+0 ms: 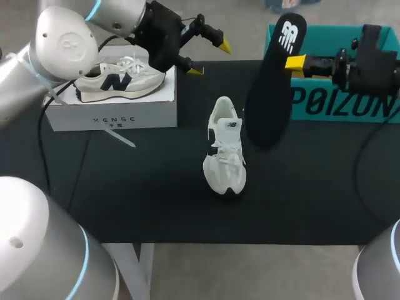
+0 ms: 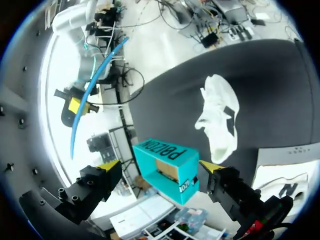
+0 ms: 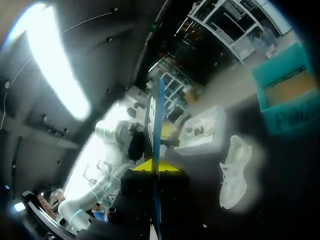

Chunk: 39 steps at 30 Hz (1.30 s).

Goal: Take the shoe out of the shoebox, open the shoe tongue, remove and reinsert the insole, then place the shoe into the shoebox

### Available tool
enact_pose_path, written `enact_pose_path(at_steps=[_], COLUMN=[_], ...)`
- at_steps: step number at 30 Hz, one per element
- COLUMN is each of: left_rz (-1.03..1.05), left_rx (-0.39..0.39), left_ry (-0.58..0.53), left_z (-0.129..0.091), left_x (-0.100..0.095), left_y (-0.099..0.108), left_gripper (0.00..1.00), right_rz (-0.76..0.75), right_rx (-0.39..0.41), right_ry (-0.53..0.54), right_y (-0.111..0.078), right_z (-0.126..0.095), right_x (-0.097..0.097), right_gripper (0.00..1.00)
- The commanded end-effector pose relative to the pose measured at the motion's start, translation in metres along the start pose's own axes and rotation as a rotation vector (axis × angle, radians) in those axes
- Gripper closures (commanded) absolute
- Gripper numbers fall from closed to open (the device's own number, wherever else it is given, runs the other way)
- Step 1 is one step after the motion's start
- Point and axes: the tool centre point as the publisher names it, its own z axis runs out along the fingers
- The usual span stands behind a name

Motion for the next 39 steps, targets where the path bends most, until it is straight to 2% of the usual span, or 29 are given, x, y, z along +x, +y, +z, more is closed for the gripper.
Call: enact_pose_path(at_steps=[1, 5, 10, 17, 22, 30, 37, 38, 39], left_rz=[0.014, -0.006, -0.023, 0.007, 0.015, 0.028, 0.041, 0.038, 0.037], left_rx=[-0.038, -0.07, -0.148, -0.139, -0.128, -0.123, -0.122, -0.121, -0.121], left_ry=[-0.286, -0.362, -0.436, -0.489, -0.536, -0.6, -0.645, -0.649, -0.651], left_z=[-0.016, -0.024, -0.026, -0.021, -0.01, 0.002, 0.005, 0.005, 0.005], left_x=[0.008, 0.01, 0.01, 0.007, 0.005, 0.005, 0.002, 0.002, 0.002], left_y=[-0.019, -0.022, -0.022, -0.03, -0.032, -0.033, -0.034, -0.034, -0.034], left_gripper=[0.0, 0.0, 0.0, 0.0, 0.0, 0.0, 0.0, 0.08, 0.22], right_rz=[0.082, 0.16, 0.176, 0.168, 0.179, 0.191, 0.199, 0.2, 0.201], right_rx=[-0.006, -0.01, 0.062, 0.219, 0.249, 0.303, 0.339, 0.34, 0.341], right_ry=[0.034, 0.068, 0.064, 0.017, -0.014, -0.044, -0.05, -0.049, -0.051], right_y=[0.02, 0.034, 0.053, 0.062, 0.069, 0.067, 0.053, 0.051, 0.051], right_z=[0.036, 0.047, 0.067, 0.106, 0.129, 0.162, 0.18, 0.182, 0.183], right_x=[-0.021, -0.037, -0.045, -0.057, -0.063, -0.062, -0.064, -0.065, -0.066], right_gripper=[1.0, 1.0, 1.0, 1.0, 1.0, 1.0, 1.0, 1.0, 1.0])
